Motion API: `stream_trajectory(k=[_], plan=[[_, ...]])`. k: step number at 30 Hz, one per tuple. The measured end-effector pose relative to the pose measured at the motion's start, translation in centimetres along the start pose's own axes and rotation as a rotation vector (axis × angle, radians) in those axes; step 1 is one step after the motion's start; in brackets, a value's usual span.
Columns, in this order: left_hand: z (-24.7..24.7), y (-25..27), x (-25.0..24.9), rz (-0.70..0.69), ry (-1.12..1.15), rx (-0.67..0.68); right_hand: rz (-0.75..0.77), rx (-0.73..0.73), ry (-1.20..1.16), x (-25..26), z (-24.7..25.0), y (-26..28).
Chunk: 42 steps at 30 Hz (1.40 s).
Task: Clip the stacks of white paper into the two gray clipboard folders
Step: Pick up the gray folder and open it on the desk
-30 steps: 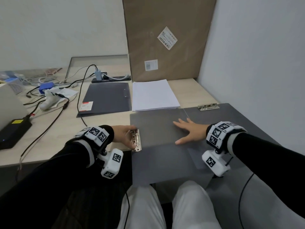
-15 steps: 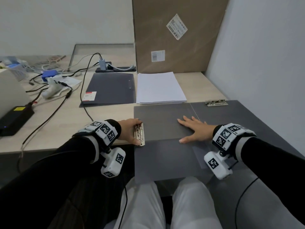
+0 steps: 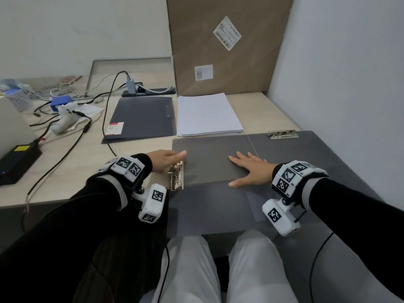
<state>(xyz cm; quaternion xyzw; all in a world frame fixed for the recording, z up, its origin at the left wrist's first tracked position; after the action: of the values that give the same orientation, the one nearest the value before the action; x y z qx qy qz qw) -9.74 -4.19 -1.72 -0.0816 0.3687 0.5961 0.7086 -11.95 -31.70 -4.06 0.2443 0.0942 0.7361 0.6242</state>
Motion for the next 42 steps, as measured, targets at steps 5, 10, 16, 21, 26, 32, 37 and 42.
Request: stream_trajectory(k=[5,10,16,21,26,32,37,42], plan=[[1.2,0.5,1.2,-0.013,0.209,0.078,-0.007,0.0,0.01,0.0,0.1,-0.1],[1.6,1.1,3.2,-0.097,0.237,0.233,-0.011,-0.019,-0.011,0.1,-0.1,-0.1],[1.4,0.5,2.6,-0.013,0.264,-0.003,-0.013,-0.029,-0.008,0.3,-0.4,-0.1],[1.2,-0.9,2.2,0.078,0.274,-0.149,-0.013,-0.022,0.003,0.9,-0.8,0.2],[1.0,-2.2,2.1,0.17,0.223,-0.244,-0.022,-0.024,-0.006,1.5,-1.1,0.5],[2.3,-1.9,1.5,0.243,0.144,-0.242,-0.007,-0.021,-0.006,2.4,-1.5,0.9],[3.1,-1.9,-2.0,0.123,0.012,-0.36,0.027,-0.02,-0.049,4.7,-2.1,1.0],[0.8,-2.9,-6.0,0.0,0.028,-0.285,0.079,-0.141,-0.223,5.7,-1.1,0.8]])
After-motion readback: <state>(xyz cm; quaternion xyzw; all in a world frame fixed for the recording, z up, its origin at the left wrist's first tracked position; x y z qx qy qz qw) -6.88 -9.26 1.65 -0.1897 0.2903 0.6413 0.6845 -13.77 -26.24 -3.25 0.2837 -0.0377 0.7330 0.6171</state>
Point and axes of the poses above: each hand's wrist, its own y-axis away from the middle knuckle, its own z-axis out of the back of the hand, x = y × z, the point moved 1 cm from there along -y, towards the middle knuckle, and after that the axes turned 2 degrees about -z, right-handed, at the moved point
